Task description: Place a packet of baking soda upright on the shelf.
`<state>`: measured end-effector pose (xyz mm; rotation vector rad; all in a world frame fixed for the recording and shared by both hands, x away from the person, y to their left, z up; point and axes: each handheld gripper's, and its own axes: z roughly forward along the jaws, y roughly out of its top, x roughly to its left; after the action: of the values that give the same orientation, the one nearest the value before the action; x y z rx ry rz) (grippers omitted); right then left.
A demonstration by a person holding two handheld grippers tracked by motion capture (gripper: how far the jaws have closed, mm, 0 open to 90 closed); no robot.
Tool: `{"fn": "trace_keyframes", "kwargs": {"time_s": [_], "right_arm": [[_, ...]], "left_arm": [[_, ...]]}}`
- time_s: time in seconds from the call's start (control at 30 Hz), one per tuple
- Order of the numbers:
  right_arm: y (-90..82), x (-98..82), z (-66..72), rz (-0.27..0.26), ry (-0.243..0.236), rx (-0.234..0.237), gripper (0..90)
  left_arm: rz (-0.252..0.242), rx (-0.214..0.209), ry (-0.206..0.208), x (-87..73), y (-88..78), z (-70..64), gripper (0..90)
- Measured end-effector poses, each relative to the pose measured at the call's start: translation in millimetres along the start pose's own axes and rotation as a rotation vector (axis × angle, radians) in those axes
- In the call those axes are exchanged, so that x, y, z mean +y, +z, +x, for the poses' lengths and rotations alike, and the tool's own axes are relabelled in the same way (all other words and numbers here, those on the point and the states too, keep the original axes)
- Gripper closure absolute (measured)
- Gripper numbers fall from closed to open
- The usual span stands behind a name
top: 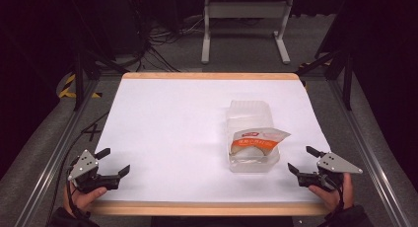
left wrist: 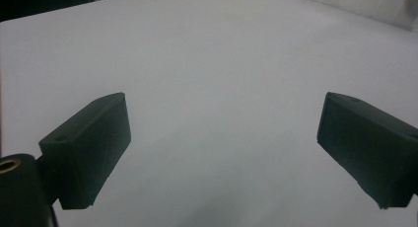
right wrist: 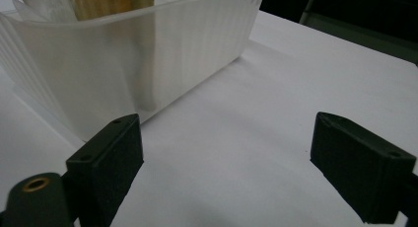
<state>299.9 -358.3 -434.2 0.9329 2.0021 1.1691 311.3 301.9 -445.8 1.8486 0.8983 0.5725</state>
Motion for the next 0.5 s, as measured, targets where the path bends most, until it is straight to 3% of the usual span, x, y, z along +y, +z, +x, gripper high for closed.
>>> {"fn": "trace_keyframes", "kwargs": {"time_s": [0.5], "right_arm": [[-0.2,1.9,2.8,0.005,-0.017,-0.017,13.2]], "left_arm": [[0.0,-0.022,0.022,-1.1,3.5,-3.9,6.4]]}}
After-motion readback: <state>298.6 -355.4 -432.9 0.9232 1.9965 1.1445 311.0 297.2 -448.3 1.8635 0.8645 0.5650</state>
